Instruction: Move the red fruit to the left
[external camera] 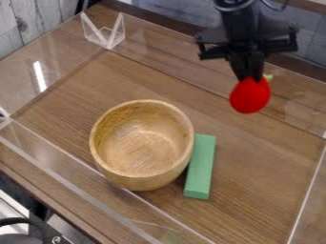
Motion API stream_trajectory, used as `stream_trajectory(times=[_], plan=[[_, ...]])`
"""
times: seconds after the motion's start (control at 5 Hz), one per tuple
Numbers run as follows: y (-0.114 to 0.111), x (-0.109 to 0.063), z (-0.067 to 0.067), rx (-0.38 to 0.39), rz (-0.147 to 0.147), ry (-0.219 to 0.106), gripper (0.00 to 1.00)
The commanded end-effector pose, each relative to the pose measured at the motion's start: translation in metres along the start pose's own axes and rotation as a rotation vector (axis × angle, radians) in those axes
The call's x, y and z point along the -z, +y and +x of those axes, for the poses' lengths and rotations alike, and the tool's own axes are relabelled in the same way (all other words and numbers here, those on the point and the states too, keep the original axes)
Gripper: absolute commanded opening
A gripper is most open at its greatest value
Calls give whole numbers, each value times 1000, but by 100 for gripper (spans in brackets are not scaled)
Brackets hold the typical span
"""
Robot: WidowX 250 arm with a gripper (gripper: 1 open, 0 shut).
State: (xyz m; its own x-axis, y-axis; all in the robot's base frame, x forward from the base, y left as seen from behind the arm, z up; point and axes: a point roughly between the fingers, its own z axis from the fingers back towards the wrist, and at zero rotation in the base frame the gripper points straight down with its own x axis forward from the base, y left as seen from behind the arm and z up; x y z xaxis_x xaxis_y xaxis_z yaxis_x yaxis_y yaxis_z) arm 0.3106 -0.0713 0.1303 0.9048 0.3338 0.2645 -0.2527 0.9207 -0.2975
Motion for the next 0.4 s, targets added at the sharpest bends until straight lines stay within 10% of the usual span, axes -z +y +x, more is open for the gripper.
stream_trajectory(times=[0.0, 0.2], plan=[[0, -25, 17, -23, -28, -91, 0], [5, -23, 20, -49, -26, -105, 0]])
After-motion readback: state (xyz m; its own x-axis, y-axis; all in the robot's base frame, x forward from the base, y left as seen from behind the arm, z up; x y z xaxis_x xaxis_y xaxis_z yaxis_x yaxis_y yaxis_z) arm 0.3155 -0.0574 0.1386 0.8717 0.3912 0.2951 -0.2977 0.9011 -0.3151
